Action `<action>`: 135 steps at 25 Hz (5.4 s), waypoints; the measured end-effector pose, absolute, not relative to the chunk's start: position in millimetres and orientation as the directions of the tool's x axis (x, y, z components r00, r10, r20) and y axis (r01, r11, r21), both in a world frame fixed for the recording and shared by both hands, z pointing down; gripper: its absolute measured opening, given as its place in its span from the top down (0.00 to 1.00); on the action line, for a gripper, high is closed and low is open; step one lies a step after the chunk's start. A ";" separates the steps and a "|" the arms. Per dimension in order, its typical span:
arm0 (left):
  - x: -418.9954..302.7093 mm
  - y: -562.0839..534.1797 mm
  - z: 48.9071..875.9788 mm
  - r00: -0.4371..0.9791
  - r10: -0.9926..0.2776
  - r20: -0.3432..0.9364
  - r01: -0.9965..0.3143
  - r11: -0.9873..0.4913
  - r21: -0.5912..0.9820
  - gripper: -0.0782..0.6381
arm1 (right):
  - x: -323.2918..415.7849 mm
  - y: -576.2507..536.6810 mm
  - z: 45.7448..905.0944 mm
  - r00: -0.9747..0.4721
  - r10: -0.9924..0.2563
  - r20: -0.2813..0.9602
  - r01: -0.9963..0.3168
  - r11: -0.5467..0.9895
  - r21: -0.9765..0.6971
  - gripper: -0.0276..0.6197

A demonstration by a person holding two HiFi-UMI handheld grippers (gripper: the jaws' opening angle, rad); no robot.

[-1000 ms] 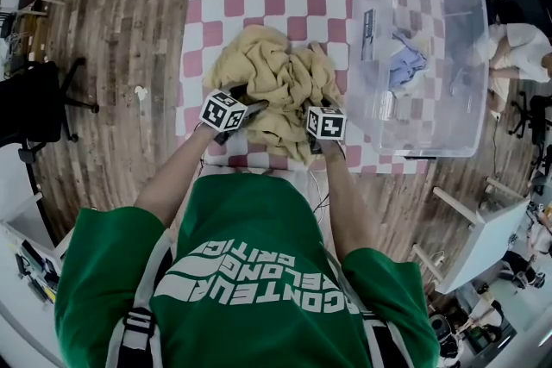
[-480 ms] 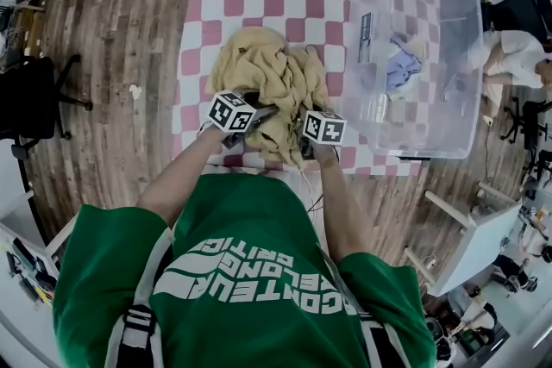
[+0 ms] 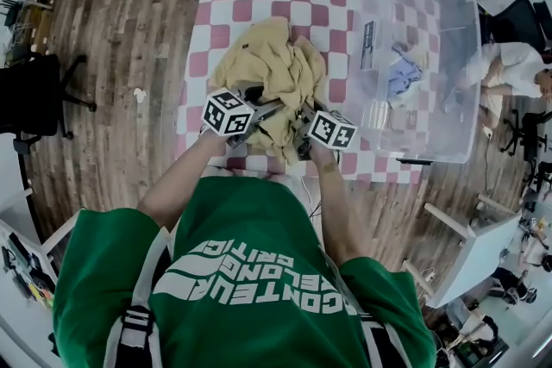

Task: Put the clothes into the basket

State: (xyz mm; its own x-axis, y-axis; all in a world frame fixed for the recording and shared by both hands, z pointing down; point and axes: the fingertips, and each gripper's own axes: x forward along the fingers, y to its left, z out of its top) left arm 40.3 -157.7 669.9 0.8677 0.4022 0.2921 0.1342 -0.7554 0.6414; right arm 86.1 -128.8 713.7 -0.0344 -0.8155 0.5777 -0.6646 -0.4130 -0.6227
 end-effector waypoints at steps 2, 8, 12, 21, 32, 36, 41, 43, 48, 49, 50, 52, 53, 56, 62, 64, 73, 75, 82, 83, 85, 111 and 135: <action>44.1 -170.2 648.6 0.882 0.380 0.277 0.151 -0.788 0.597 0.63 | 90.9 -143.6 693.4 -0.025 -0.846 0.532 -0.676 -0.378 -0.632 0.84; 54.7 -197.0 587.8 0.918 0.322 0.231 0.181 -0.859 0.479 0.63 | 105.6 -176.9 631.2 0.001 -0.904 0.428 -0.731 -0.292 -0.616 0.83; 58.8 -206.9 543.8 0.942 0.284 0.178 0.190 -0.891 0.413 0.63 | 113.1 -190.7 584.7 0.012 -0.931 0.365 -0.775 -0.239 -0.585 0.83; 75.9 -224.7 437.8 0.969 0.241 0.050 0.222 -0.945 0.242 0.63 | 137.0 -215.6 469.9 0.033 -0.976 0.215 -0.874 -0.132 -0.467 0.83; 101.3 -231.7 336.2 0.970 0.234 -0.064 0.239 -0.967 0.090 0.63 | 166.6 -225.3 358.5 0.049 -0.996 0.074 -0.942 -0.071 -0.327 0.84; 108.4 -227.4 309.7 0.969 0.233 -0.079 0.238 -0.970 0.051 0.63 | 174.5 -221.4 331.1 0.050 -0.998 0.034 -0.950 -0.058 -0.306 0.84; 116.6 -217.2 293.2 0.967 0.241 -0.085 0.243 -0.970 0.016 0.63 | 182.9 -211.7 313.8 0.054 -0.999 -0.002 -0.955 -0.051 -0.292 0.84; 122.8 -211.1 289.9 0.965 0.250 -0.083 0.252 -0.968 0.011 0.63 | 189.0 -205.2 310.7 0.063 -0.998 -0.008 -0.954 -0.057 -0.293 0.83; 144.9 -187.6 281.3 0.955 0.286 -0.082 0.286 -0.958 -0.009 0.63 | 210.9 -179.7 301.8 0.098 -0.995 -0.032 -0.953 -0.084 -0.292 0.83; 149.6 -181.5 279.6 0.952 0.295 -0.083 0.295 -0.955 -0.014 0.63 | 215.5 -173.1 300.0 0.107 -0.994 -0.037 -0.952 -0.092 -0.291 0.83; 155.0 -174.7 278.2 0.948 0.307 -0.083 0.306 -0.952 -0.018 0.63 | 220.7 -165.6 298.4 0.119 -0.992 -0.042 -0.951 -0.102 -0.291 0.84; 168.7 -158.5 275.9 0.939 0.333 -0.083 0.333 -0.943 -0.025 0.63 | 234.2 -147.5 296.0 0.148 -0.988 -0.048 -0.948 -0.128 -0.290 0.84; 176.9 -149.0 274.2 0.934 0.347 -0.083 0.346 -0.938 -0.027 0.63 | 242.4 -137.2 294.4 0.162 -0.986 -0.050 -0.947 -0.141 -0.290 0.83; 204.1 -116.0 265.2 0.919 0.384 -0.083 0.383 -0.923 -0.039 0.63 | 269.4 -101.9 285.4 0.201 -0.978 -0.061 -0.941 -0.176 -0.288 0.83; 241.7 -71.2 270.8 0.882 0.466 -0.074 0.464 -0.885 -0.039 0.63 | 305.6 -51.5 292.5 0.290 -0.955 -0.057 -0.919 -0.261 -0.295 0.83; 254.8 -55.3 273.6 0.868 0.491 -0.067 0.490 -0.871 -0.042 0.63 | 318.1 -33.7 295.8 0.321 -0.945 -0.059 -0.908 -0.290 -0.302 0.83; 306.6 39.5 290.8 0.788 0.615 -0.031 0.614 -0.789 -0.024 0.63 | 365.1 69.9 315.2 0.459 -0.887 -0.046 -0.844 -0.419 -0.335 0.83; 314.7 52.5 293.5 0.778 0.627 -0.028 0.627 -0.779 -0.019 0.63 | 372.8 83.8 317.7 0.473 -0.880 -0.041 -0.836 -0.434 -0.335 0.83; 335.4 73.7 307.2 0.766 0.642 -0.015 0.643 -0.766 0.011 0.63 | 392.1 107.0 332.9 0.496 -0.868 -0.012 -0.815 -0.461 -0.350 0.83; 337.9 73.7 309.9 0.768 0.640 -0.013 0.640 -0.768 0.016 0.63 | 394.7 106.8 335.7 0.495 -0.869 -0.008 -0.815 -0.461 -0.351 0.83; 343.4 72.2 316.1 0.773 0.635 -0.011 0.635 -0.772 0.029 0.63 | 400.2 105.1 342.2 0.490 -0.872 0.005 -0.815 -0.460 -0.353 0.84; 425.6 37.3 474.3 0.854 0.488 0.183 0.404 -0.841 0.359 0.63 | 480.0 68.5 511.8 0.310 -0.883 0.353 -0.762 -0.453 -0.463 0.83; 439.1 24.9 634.5 0.753 0.448 0.482 0.189 -0.849 0.493 0.63 | 484.4 57.7 675.9 0.052 -0.666 0.744 -0.795 -0.479 -0.373 0.83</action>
State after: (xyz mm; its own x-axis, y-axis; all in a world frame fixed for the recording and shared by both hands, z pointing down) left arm 439.1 24.9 634.5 0.7535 0.4477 0.4816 0.1892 -0.8491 0.4933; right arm 484.4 57.7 675.9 0.0524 -0.6665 0.7437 -0.7945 -0.4790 -0.3733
